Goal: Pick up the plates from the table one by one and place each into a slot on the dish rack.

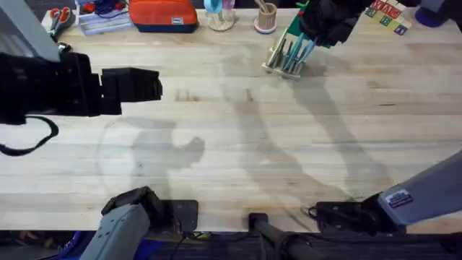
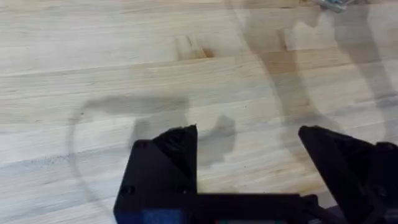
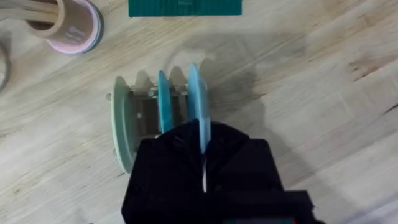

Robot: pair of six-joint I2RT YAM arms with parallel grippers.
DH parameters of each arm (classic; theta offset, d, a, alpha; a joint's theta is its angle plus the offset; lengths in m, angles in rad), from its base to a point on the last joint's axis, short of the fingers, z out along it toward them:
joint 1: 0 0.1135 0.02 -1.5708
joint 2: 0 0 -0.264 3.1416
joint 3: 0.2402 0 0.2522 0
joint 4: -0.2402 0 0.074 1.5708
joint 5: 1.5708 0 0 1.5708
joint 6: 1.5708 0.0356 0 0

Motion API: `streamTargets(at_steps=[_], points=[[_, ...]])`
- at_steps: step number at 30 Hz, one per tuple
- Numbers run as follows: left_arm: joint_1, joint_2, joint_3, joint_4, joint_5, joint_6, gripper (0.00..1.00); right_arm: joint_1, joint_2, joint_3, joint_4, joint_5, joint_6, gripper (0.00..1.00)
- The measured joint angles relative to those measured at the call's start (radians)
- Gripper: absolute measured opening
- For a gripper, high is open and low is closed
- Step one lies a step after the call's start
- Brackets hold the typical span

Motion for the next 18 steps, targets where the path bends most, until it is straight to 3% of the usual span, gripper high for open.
streamTargets(at_steps=[18], points=[[0.0,0.0,0.0,0.0,0.0,0.0,0.994,0.0,0.06,0.001,0.0,-0.041,-0.003,0.037]])
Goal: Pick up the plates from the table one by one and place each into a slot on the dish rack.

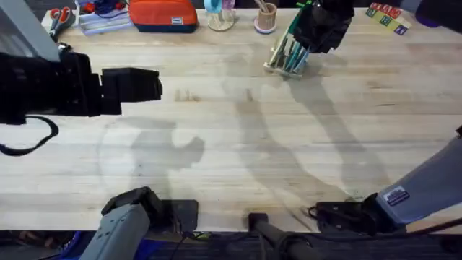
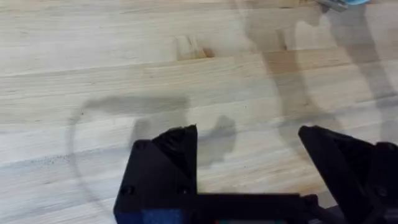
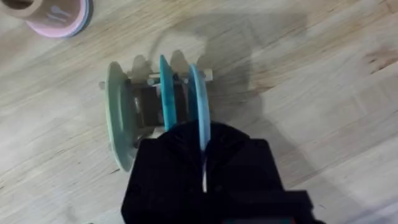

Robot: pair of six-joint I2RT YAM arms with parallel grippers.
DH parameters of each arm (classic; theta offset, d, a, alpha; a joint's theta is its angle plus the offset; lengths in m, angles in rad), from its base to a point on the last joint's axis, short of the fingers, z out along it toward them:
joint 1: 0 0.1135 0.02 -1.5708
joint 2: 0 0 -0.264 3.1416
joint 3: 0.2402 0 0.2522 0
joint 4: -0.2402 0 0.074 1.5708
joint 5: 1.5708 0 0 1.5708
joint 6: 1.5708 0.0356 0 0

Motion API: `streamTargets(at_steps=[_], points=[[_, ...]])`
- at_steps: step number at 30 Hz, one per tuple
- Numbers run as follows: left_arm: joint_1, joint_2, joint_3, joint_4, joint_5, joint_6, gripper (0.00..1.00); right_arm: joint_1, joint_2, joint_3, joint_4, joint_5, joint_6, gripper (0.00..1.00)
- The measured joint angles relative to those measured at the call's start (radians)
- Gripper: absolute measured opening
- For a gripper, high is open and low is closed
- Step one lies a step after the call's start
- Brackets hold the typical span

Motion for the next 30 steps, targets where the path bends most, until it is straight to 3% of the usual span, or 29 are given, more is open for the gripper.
streamTargets(at_steps=[30], points=[[0.0,0.0,0.0,0.0,0.0,0.0,0.994,0.0,0.0,0.0,0.003,0.0,0.0,0.148]])
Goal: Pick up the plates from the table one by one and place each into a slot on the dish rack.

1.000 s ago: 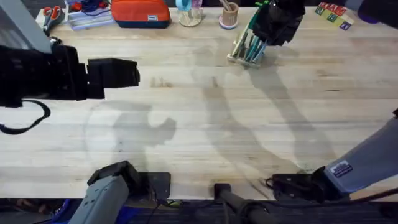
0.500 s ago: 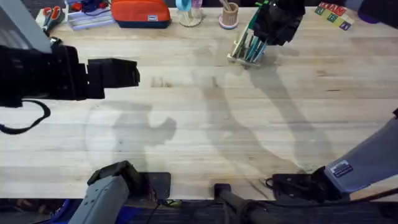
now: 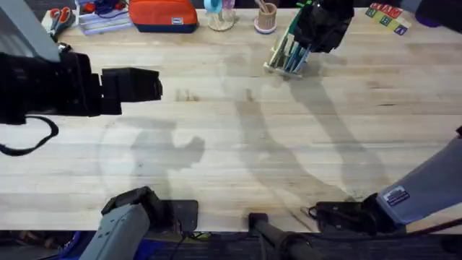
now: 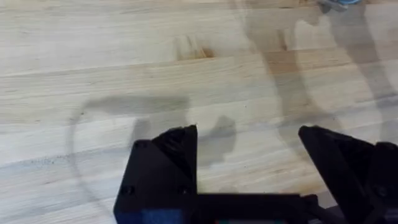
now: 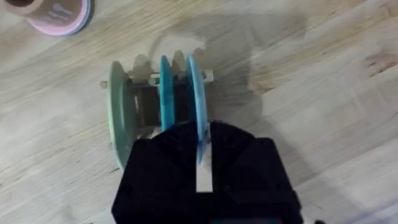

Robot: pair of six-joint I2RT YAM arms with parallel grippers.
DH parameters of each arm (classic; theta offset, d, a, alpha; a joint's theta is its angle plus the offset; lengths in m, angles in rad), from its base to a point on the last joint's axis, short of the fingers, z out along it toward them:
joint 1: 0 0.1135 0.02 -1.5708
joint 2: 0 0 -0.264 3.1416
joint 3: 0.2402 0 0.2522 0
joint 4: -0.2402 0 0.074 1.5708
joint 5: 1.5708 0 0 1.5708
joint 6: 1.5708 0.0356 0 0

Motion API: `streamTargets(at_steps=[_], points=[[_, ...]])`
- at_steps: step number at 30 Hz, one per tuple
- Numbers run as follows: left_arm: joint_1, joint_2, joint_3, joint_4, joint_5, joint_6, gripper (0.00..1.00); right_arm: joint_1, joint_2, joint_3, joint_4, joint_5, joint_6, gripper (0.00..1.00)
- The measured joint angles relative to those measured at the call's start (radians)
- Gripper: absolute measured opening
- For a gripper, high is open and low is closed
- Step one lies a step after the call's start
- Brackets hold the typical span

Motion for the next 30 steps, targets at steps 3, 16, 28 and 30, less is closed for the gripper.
streamTargets(at_steps=[3,16,28,30], points=[[0.0,0.0,0.0,0.0,0.0,0.0,0.994,0.0,0.0,0.0,0.0,0.0,0.0,0.148],[0.0,0.0,0.0,0.0,0.0,0.0,0.993,0.0,0.0,0.037,-0.039,0.0,-0.026,0.153],[0.0,0.0,0.0,0.0,0.0,0.0,0.994,0.0,0.0,0.161,-0.138,0.0,-0.046,0.201],[0.0,0.0,0.0,0.0,0.0,0.0,0.994,0.0,0.0,0.182,-0.17,0.0,-0.05,0.22]])
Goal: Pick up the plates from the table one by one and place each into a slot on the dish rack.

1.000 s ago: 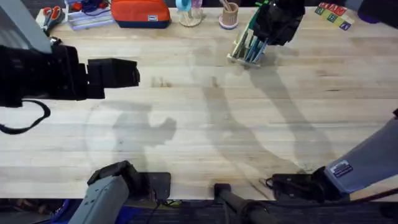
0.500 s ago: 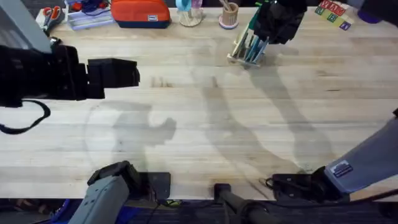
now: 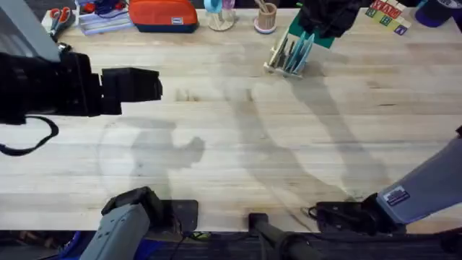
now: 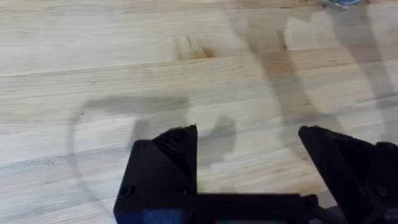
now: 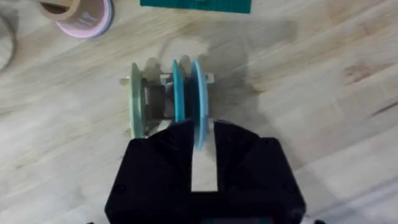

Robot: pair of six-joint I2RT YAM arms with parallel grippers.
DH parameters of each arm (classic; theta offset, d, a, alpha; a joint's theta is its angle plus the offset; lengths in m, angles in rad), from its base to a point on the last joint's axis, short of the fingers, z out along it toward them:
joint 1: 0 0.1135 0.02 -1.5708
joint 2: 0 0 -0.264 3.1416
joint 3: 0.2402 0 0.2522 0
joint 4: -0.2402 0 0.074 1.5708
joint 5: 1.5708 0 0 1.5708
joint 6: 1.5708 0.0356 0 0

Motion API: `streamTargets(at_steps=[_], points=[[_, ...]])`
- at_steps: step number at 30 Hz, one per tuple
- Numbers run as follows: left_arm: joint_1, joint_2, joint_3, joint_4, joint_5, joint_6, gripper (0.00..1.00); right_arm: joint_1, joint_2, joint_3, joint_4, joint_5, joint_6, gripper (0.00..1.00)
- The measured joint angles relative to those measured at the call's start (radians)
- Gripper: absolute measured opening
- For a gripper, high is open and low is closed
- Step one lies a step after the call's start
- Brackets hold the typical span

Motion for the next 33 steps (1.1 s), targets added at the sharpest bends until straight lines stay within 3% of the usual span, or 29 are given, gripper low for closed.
streamTargets(at_steps=[4,10,15,33], points=[[0.0,0.0,0.0,0.0,0.0,0.0,0.994,0.0,0.0,0.043,-0.076,0.0,-0.011,0.294],[0.0,0.0,0.0,0.0,0.0,0.0,0.994,0.002,-0.003,0.086,-0.129,-0.024,-0.093,0.699],[0.0,0.0,0.0,0.0,0.0,0.0,0.994,0.021,-0.045,0.087,-0.156,-0.052,-0.172,0.973],[0.0,0.0,0.0,0.0,0.0,0.0,0.994,0.087,-0.284,0.097,-0.407,-0.134,-0.328,0.994]])
